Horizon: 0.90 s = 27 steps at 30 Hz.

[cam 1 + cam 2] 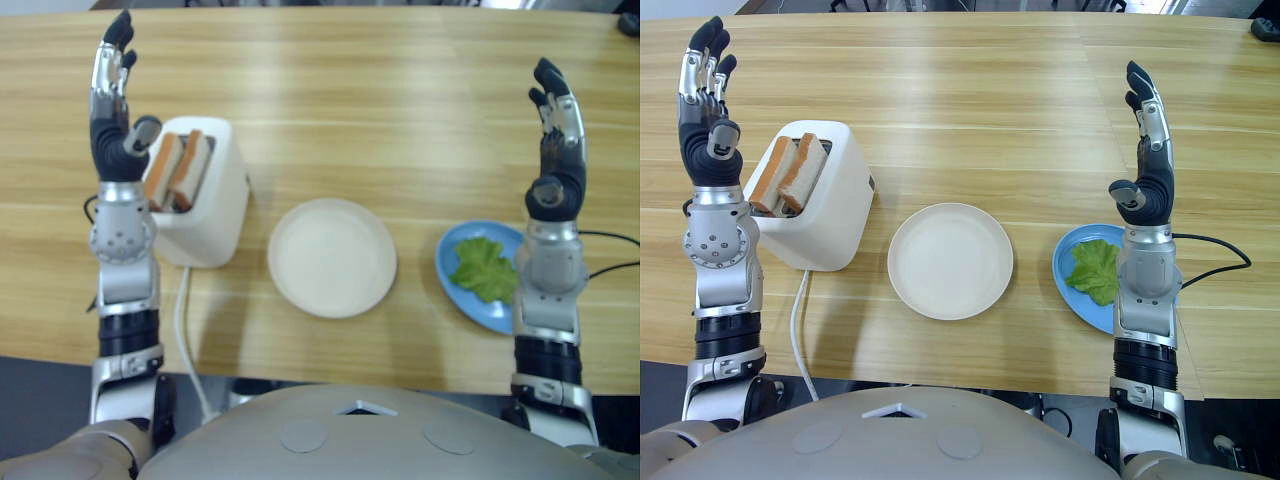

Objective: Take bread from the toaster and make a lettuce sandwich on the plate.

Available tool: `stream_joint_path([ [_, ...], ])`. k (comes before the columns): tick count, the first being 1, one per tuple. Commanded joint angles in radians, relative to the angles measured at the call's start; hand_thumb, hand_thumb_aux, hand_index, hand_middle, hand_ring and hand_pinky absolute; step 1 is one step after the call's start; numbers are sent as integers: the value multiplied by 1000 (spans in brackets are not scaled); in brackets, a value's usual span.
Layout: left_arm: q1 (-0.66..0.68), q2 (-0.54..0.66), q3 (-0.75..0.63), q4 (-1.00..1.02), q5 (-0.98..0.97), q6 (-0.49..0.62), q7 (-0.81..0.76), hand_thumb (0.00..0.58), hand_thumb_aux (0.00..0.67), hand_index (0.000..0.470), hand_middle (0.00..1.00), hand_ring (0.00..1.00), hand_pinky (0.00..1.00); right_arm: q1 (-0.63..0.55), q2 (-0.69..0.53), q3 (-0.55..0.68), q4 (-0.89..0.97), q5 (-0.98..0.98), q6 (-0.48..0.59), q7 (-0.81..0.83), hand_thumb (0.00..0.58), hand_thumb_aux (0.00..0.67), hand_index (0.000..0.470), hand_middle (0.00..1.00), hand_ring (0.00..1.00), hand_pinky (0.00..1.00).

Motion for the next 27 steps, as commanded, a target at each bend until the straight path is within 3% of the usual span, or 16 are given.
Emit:
stream_joint_path([
  [1, -3, 9, 0, 7, 3, 15, -5, 0, 0, 0, 0, 0, 0, 4, -1, 10, -4, -9, 13, 7, 0, 0, 0, 0, 0, 0],
  [18, 7, 99, 5, 1, 48, 81, -49, 0, 0, 0, 0, 0, 0, 23, 17, 24, -27, -22, 15, -1, 0, 0, 0, 0, 0, 0],
  [27, 76, 427, 60, 29, 212, 192, -199, 0, 0, 0, 0, 0, 0, 43, 8, 15, -51, -20, 26, -3, 0, 0, 0, 0, 0, 0],
])
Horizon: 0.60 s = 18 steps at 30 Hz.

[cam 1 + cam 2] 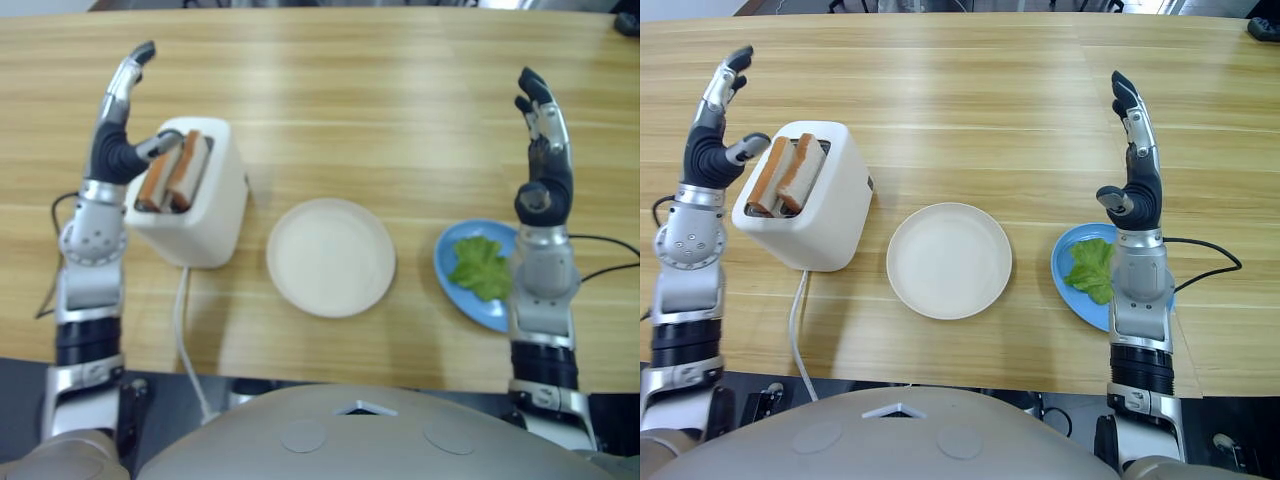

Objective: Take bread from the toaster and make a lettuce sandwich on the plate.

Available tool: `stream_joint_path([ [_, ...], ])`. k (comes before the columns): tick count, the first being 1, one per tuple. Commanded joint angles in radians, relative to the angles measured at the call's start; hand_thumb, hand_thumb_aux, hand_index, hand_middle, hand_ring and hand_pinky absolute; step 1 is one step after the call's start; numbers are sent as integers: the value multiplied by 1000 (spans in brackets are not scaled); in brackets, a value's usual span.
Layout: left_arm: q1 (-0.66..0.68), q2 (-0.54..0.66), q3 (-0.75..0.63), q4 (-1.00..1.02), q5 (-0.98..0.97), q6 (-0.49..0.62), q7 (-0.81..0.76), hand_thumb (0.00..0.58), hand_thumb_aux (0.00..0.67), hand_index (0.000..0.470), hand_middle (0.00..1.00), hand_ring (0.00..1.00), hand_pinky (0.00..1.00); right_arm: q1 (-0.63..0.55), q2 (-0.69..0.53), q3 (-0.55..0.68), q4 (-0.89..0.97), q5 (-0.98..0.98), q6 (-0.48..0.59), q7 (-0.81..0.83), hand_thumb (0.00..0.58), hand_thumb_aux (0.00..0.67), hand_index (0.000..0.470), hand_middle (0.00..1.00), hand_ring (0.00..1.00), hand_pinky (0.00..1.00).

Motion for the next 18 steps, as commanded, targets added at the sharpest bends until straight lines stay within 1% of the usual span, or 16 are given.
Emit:
stream_joint_path([
  [1, -2, 148, 53, 26, 64, 86, -78, 0, 0, 0, 0, 0, 0, 8, 3, -6, -16, -8, 13, -5, 0, 0, 0, 0, 0, 0],
  [5, 32, 270, 67, 41, 112, 147, -141, 0, 0, 0, 0, 0, 0, 20, 19, 2, -29, -18, 9, -14, 0, 0, 0, 0, 0, 0],
  [8, 87, 310, 57, 33, 148, 174, -174, 0, 0, 0, 0, 0, 0, 24, 22, -1, -30, -14, 8, -15, 0, 0, 0, 0, 0, 0],
  [13, 166, 314, 58, -17, 176, 199, -199, 0, 0, 0, 0, 0, 0, 22, 19, 0, -37, -11, 13, -13, 0, 0, 0, 0, 0, 0],
  [18, 197, 305, 23, -40, 190, 202, -220, 0, 0, 0, 0, 0, 0, 25, 23, 0, -42, -18, 16, -16, 0, 0, 0, 0, 0, 0],
])
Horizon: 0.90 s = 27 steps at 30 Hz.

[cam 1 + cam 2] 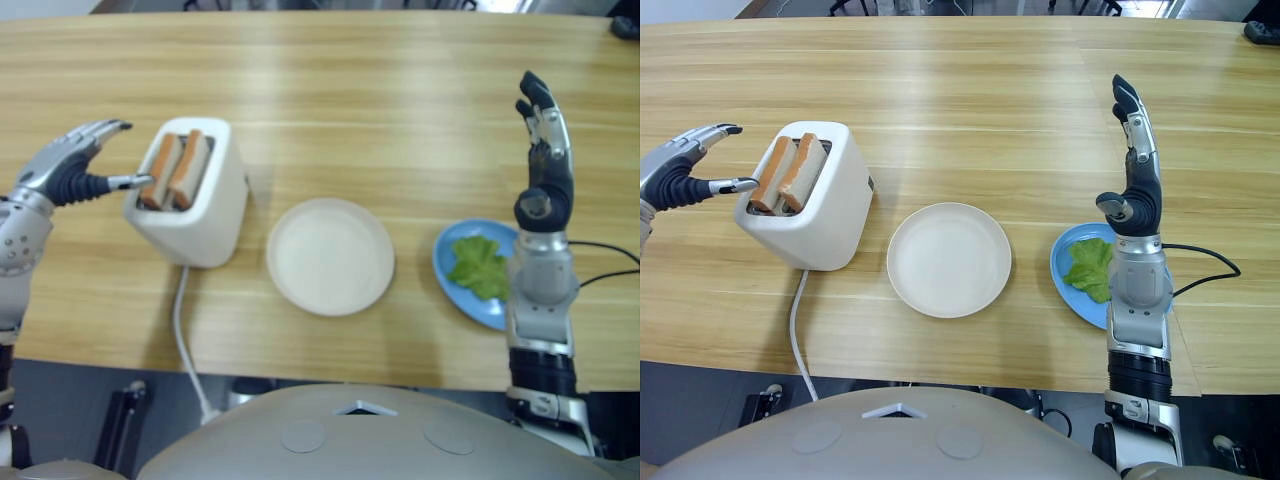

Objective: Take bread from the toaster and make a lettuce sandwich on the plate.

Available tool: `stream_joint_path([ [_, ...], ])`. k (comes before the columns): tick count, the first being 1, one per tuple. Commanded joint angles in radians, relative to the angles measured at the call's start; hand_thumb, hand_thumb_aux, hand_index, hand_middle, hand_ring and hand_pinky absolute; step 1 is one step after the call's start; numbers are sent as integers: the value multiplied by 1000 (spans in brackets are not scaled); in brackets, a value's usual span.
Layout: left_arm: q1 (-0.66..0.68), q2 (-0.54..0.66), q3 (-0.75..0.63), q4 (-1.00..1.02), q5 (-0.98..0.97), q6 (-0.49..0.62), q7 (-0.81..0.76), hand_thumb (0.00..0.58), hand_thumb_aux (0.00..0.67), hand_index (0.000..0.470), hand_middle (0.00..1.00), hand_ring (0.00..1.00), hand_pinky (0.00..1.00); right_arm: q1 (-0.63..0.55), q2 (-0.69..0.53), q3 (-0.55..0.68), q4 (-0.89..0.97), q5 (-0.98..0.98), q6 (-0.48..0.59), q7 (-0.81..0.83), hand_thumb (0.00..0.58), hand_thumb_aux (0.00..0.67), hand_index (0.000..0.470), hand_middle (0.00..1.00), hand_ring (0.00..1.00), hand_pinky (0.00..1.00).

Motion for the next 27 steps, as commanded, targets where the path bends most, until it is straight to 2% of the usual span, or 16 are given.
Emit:
stream_joint_path([
  [1, 23, 4, -38, -13, 26, 7, -28, 0, 0, 0, 0, 0, 0, 5, 2, -5, -5, -12, 10, -4, 0, 0, 0, 0, 0, 0],
  [19, 58, 37, -85, 55, 120, -2, -38, 9, 5, 4, 0, 0, 0, 6, -12, -13, -8, -10, 9, -8, 0, 0, 0, 0, 0, 0],
  [20, 57, 36, -88, 54, 123, -2, -38, 71, 42, 29, 0, 0, 0, 8, -13, -15, -9, -9, 10, -8, 0, 0, 0, 0, 0, 0],
  [21, 54, 34, -92, 53, 124, -3, -39, 71, 42, 29, 0, 0, 0, 9, -15, -16, -10, -9, 10, -8, 0, 0, 0, 0, 0, 0],
  [22, 53, 30, -98, 48, 123, -4, -42, 132, 81, 56, 0, 0, 0, 9, -16, -17, -10, -9, 11, -8, 0, 0, 0, 0, 0, 0],
  [23, 52, 26, -106, 42, 122, -5, -46, 227, 147, 101, 0, 0, 0, 9, -16, -17, -10, -9, 11, -9, 0, 0, 0, 0, 0, 0],
  [24, 50, 23, -114, 38, 121, -7, -50, 227, 147, 101, 0, 0, 0, 10, -17, -18, -10, -9, 11, -9, 0, 0, 0, 0, 0, 0],
  [25, 47, 21, -122, 36, 120, -11, -53, 331, 231, 159, 0, 0, 0, 11, -17, -18, -10, -9, 11, -9, 0, 0, 0, 0, 0, 0],
  [26, 41, 17, -132, 36, 119, -14, -54, 392, 289, 198, 0, 0, 0, 13, -17, -19, -10, -10, 10, -10, 0, 0, 0, 0, 0, 0],
  [27, 35, 13, -143, 36, 117, -18, -57, 392, 289, 198, 0, 0, 0, 13, -16, -19, -9, -11, 10, -11, 0, 0, 0, 0, 0, 0],
])
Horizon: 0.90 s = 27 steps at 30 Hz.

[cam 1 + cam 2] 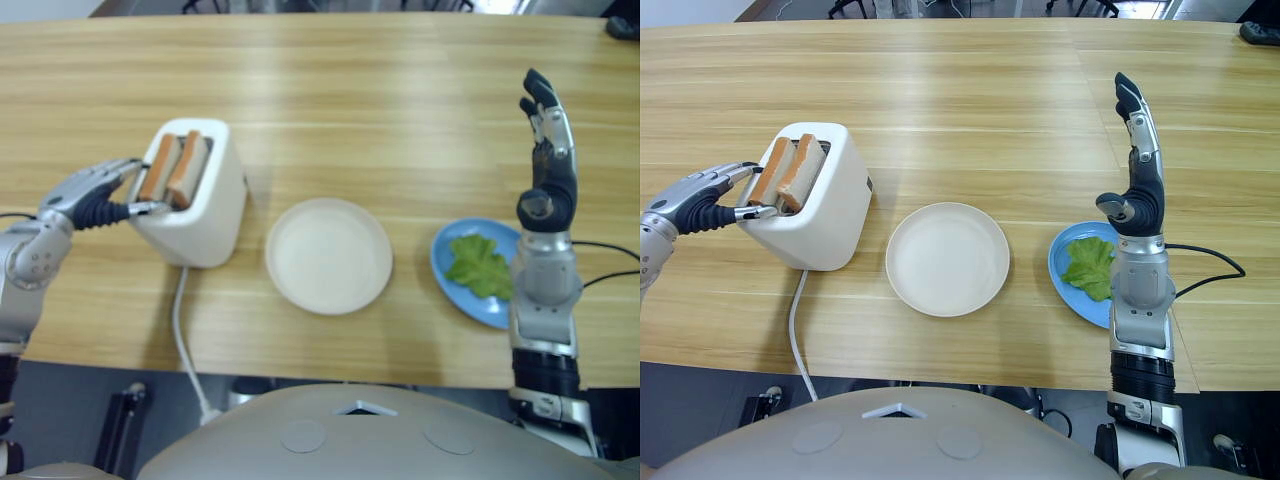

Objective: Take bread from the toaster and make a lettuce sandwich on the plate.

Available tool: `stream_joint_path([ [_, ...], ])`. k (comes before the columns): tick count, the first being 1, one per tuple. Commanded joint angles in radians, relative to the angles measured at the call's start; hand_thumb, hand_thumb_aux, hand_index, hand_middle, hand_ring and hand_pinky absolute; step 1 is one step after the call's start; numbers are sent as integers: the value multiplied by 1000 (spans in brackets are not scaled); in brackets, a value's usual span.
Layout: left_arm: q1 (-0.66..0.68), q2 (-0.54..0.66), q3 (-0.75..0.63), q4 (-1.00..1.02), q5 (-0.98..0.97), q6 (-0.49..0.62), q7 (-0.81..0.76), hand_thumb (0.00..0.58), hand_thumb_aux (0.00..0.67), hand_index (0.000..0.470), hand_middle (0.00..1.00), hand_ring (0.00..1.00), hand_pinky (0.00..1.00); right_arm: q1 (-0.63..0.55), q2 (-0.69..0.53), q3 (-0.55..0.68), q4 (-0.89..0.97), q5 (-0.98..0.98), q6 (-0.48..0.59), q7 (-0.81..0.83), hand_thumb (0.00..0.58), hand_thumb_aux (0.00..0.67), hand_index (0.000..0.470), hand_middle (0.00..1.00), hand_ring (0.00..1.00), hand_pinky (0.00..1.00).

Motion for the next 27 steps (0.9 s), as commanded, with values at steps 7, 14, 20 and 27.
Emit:
stream_joint_path([
  [7, -61, -31, -105, 54, 5, -28, 5, 580, 670, 460, 0, 0, 0, 14, -1, -14, 0, 1, 2, -4, 0, 0, 0, 0, 0, 0],
  [14, -124, -94, -123, 121, -32, -18, 47, 580, 670, 460, 0, 0, 0, 26, 4, -19, 0, -4, -3, -14, 0, 0, 0, 0, 0, 0],
  [20, -169, -158, -101, 159, -103, -5, 61, 580, 670, 460, 0, 0, 0, 26, 10, -18, 1, -12, -4, -16, 0, 0, 0, 0, 0, 0],
  [27, -204, -216, -66, 171, -183, -1, 96, 580, 670, 460, 1000, 1000, 1000, 29, 15, -17, 4, -15, -7, -16, 0, 0, 0, 0, 0, 0],
])
